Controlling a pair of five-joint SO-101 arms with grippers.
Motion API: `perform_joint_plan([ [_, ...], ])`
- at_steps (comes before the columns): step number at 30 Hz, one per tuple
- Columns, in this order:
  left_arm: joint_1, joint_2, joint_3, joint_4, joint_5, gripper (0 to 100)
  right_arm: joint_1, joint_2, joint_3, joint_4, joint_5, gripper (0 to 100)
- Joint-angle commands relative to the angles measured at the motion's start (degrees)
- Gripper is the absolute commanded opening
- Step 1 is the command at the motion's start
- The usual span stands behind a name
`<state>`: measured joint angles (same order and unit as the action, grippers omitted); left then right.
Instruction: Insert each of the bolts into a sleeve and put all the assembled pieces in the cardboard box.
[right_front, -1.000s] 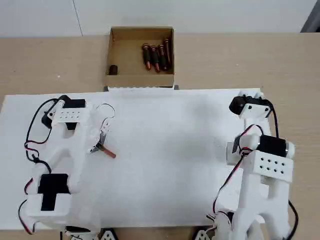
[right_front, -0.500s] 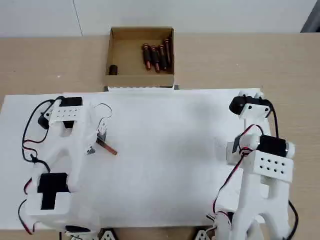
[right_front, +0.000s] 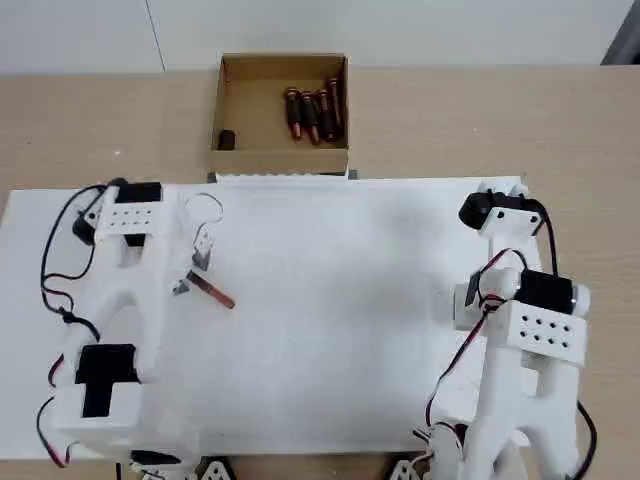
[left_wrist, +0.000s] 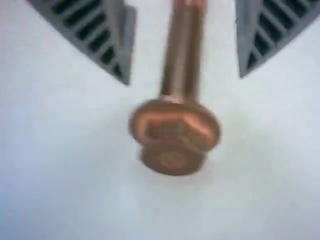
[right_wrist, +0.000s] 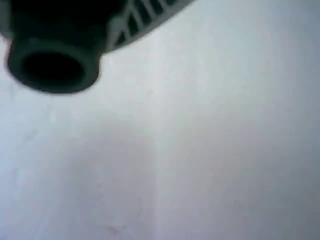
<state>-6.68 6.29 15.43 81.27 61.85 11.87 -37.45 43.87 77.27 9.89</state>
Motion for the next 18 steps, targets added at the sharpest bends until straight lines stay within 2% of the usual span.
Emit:
perform_joint_plan([
  [1,-0.18,-0.44,-3.21,0.88,0.18,10,0.22,-1.1,-0.35,-0.48,-0.18,0.3],
  [18,-4.04,8.62,-3.38,-2.2,0.09,10,0.22,-1.1,-0.35,-0.22,-0.18,0.3],
])
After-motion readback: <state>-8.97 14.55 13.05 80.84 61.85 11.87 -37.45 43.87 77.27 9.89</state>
